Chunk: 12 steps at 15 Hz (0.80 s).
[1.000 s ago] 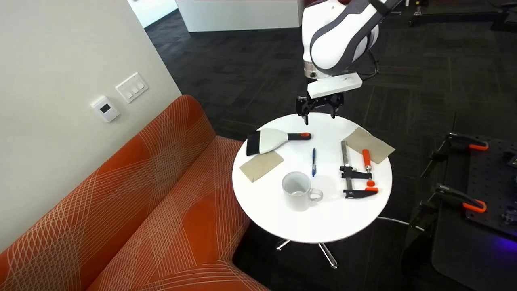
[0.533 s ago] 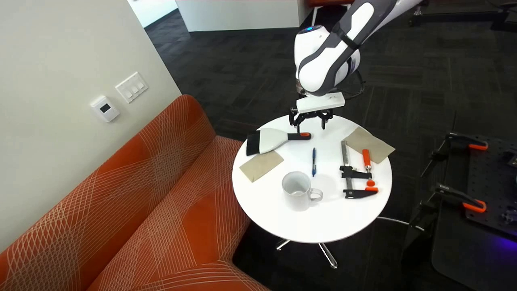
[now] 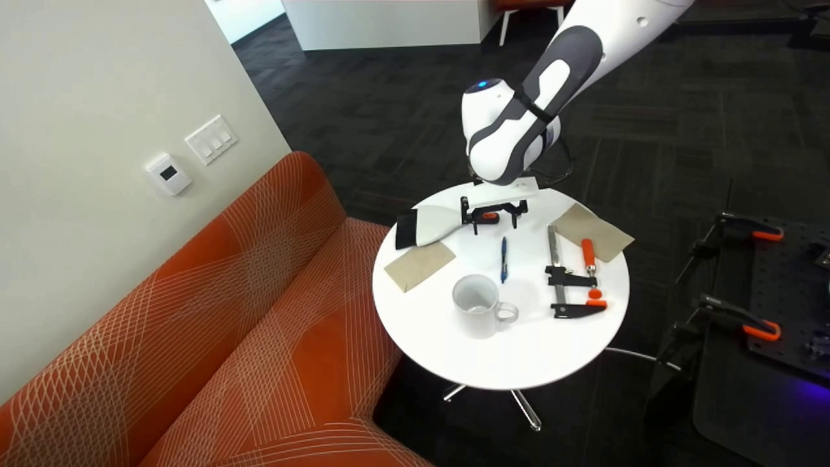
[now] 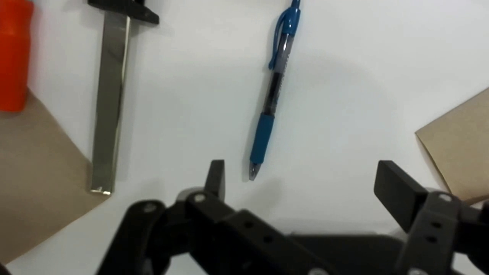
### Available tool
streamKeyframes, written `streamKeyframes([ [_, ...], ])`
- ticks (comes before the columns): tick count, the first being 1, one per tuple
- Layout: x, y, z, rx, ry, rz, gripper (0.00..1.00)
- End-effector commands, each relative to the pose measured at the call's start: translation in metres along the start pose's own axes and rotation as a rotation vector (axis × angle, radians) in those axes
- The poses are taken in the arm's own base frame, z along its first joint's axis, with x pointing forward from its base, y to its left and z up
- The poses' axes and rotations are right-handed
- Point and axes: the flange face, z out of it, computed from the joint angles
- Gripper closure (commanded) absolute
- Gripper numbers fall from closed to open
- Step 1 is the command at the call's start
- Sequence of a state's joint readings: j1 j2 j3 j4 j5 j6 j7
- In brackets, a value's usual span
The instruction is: Put the pen in the mug cup
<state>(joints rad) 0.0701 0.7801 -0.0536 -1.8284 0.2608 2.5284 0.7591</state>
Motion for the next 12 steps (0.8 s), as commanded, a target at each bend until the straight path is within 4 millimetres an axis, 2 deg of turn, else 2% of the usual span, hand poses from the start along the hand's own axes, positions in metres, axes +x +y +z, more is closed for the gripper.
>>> streamKeyframes([
  [1,0.002,-0.009,0.015,-0.019,0.013,0.046,0.0],
  [12,0.017,-0.005,0.049,-0.044,0.026,0.104,0.0],
])
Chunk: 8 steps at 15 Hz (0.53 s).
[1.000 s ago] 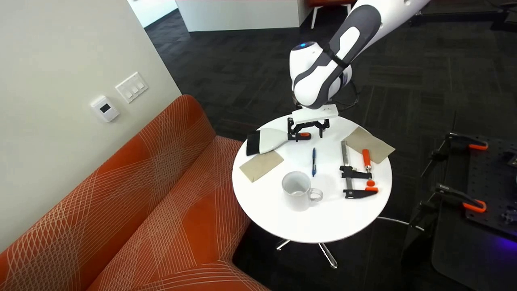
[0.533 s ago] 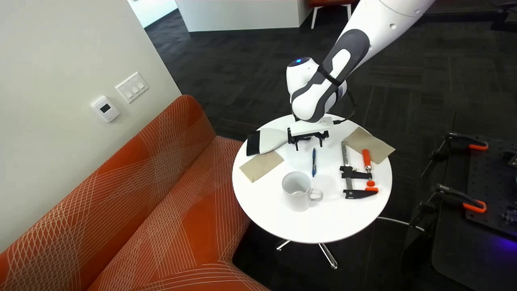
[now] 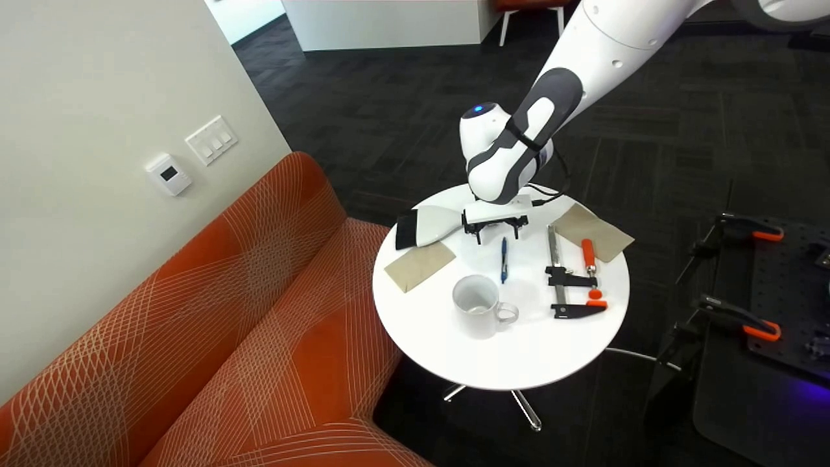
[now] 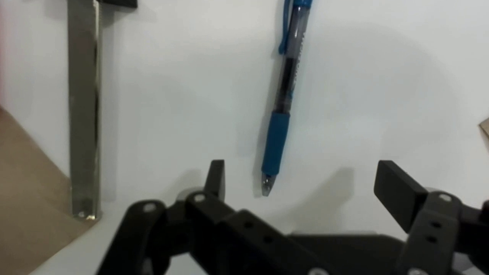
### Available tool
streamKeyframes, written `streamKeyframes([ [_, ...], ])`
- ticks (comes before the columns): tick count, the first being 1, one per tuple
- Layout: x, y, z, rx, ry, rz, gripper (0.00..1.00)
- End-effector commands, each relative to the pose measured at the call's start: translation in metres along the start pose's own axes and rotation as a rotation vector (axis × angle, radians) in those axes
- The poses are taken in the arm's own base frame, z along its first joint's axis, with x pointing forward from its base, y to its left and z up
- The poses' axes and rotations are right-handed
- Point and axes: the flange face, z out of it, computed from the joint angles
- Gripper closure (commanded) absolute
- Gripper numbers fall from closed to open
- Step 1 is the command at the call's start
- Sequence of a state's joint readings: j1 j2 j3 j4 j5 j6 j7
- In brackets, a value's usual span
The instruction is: Put the pen in the mug cup
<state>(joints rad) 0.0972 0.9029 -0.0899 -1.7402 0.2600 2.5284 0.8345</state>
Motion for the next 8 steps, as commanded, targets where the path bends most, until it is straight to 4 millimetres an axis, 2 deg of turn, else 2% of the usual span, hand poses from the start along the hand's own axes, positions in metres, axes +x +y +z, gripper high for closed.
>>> streamKeyframes([
  [1,0.004,-0.0045,0.0058,0.002,0.015,0.033,0.0],
  [2,0.0045,-0.0044,0.008,0.006,0.023,0.043,0.25],
  [3,0.0047,-0.004,0.0092,0.002,0.025,0.041,0.26],
  [4,0.0051,-0.004,0.0103,0.003,0.025,0.05,0.32],
  [8,0.0061,-0.0083,0.0084,0.016,0.034,0.064,0.64],
])
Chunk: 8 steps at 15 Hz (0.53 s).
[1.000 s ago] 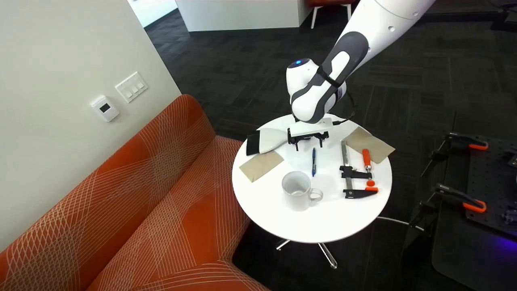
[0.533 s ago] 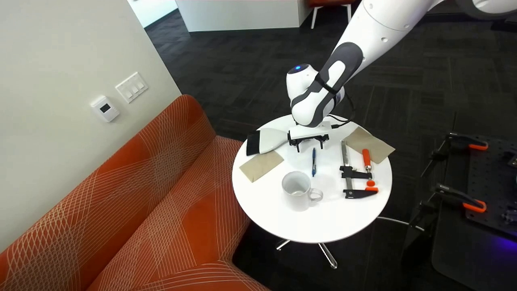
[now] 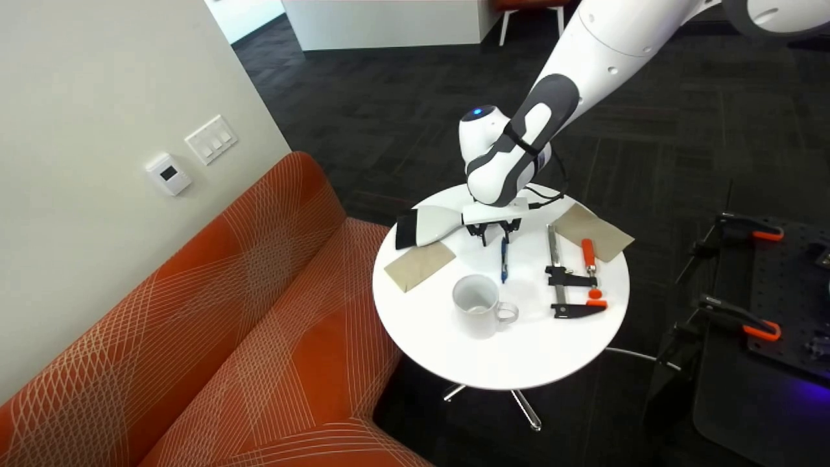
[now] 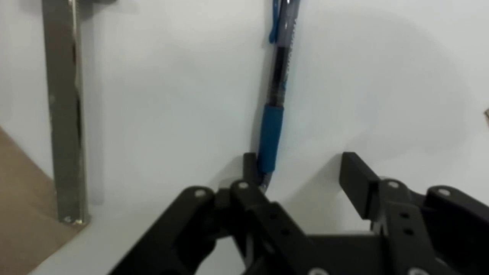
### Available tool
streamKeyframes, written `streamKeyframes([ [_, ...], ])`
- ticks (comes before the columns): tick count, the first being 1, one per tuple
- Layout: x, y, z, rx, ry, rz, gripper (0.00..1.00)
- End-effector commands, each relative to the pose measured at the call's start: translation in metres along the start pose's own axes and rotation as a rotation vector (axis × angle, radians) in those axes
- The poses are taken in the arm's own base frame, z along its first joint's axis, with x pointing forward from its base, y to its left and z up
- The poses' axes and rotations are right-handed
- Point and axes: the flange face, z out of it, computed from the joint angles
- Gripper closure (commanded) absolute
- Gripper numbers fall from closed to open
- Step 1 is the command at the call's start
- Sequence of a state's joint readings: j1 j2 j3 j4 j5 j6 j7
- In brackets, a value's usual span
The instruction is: Put the pen in the mug cup
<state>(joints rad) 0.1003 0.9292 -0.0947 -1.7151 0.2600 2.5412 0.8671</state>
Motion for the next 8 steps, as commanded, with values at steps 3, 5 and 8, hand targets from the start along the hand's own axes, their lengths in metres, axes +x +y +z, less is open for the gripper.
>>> streamKeyframes([
  [3,0.002,-0.007,0.001,0.015,0.027,0.037,0.88],
  [5,0.001,-0.008,-0.002,0.016,0.031,0.032,1.0],
  [8,-0.008,-0.008,-0.02,0.018,0.048,-0.01,0.97],
])
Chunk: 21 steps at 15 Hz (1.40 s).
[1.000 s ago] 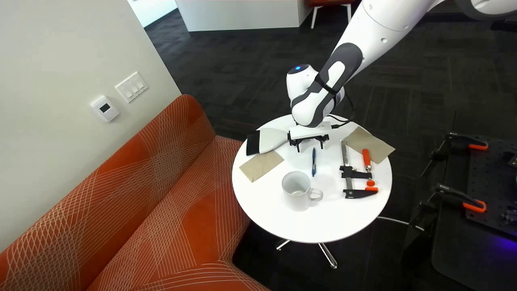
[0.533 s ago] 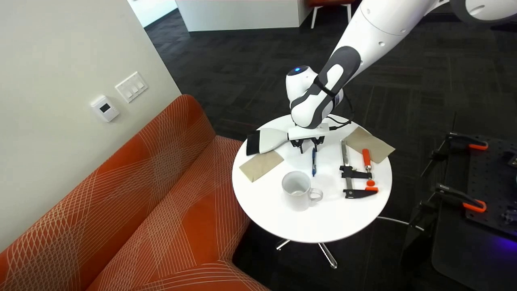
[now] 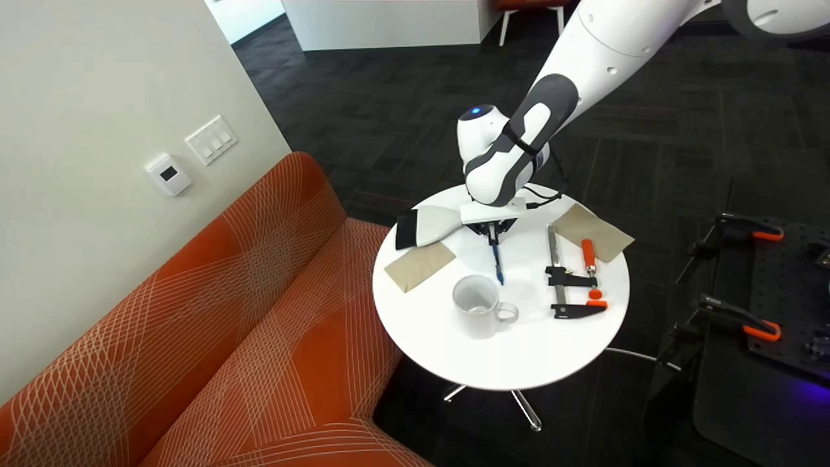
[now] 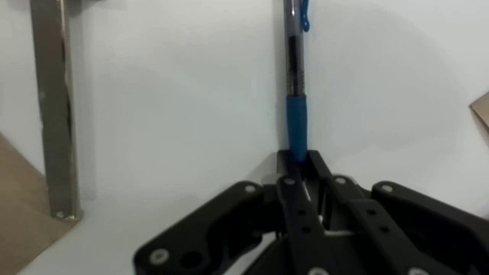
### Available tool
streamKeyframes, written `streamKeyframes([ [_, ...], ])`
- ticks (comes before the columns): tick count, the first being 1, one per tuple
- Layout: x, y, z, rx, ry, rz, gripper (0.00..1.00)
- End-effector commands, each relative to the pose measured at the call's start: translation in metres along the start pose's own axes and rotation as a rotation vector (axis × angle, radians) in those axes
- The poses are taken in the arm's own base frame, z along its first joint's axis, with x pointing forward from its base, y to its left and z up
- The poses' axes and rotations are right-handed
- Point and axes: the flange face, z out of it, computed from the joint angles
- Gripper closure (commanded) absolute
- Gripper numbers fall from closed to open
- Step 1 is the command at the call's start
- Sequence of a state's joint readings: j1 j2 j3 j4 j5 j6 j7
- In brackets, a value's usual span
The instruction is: Put the pen in the mug cup
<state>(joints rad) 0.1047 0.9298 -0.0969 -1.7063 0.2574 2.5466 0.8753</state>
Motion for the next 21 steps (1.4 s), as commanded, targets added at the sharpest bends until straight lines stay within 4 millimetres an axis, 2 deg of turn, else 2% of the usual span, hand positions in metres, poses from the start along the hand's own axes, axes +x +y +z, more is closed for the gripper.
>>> streamKeyframes([
  [1,-0.012,-0.004,-0.027,0.003,0.05,-0.045,0.97],
  [4,-0.025,-0.007,-0.059,-0.017,0.102,-0.168,0.97],
  [10,-0.058,-0.012,-0.136,-0.016,0.181,-0.515,0.97],
  [17,-0.107,0.006,-0.223,-0.063,0.146,-0.895,0.97],
  [21,-0.136,0.014,-0.256,-0.122,0.082,-1.107,0.97],
])
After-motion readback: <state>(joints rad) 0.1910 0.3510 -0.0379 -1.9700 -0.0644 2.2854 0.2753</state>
